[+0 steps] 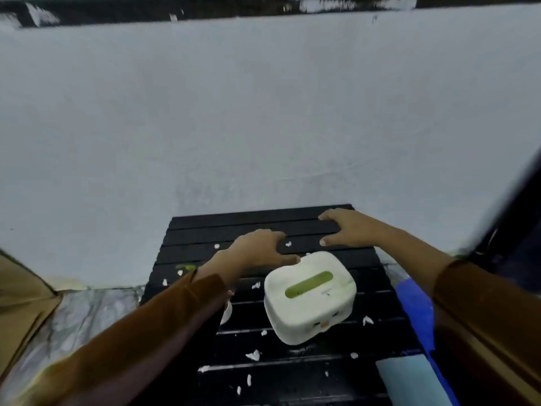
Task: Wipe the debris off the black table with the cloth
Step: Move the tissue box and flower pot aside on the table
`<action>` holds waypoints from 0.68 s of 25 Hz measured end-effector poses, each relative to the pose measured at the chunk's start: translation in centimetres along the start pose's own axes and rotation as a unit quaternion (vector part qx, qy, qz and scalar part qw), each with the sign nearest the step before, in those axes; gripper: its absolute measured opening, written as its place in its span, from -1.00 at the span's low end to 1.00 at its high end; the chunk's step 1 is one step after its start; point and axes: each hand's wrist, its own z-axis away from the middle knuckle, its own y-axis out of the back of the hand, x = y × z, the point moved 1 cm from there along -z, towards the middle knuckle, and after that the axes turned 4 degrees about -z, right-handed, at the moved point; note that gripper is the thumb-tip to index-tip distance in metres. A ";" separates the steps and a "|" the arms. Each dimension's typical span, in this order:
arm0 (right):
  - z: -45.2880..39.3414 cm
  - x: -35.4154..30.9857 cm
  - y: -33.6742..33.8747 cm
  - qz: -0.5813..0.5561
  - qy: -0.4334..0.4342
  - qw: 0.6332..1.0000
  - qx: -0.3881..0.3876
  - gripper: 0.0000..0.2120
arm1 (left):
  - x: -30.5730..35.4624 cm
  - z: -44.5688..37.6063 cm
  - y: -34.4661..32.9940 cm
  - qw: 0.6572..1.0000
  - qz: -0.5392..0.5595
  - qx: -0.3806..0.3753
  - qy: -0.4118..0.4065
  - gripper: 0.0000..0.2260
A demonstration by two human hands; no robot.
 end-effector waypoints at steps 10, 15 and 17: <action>3.5 4.2 -8.7 -0.037 0.010 0.999 0.013 -0.06 | 1.1 1.2 -8.4 0.999 0.020 -0.018 0.022 0.04; 5.2 4.5 -9.2 -0.030 -0.012 0.999 -0.007 0.06 | 1.2 2.8 -9.7 0.994 0.102 0.018 0.025 0.18; 5.3 4.8 -9.5 -0.023 -0.011 1.000 -0.011 0.10 | 1.2 3.3 -10.1 0.990 0.136 0.027 0.014 0.18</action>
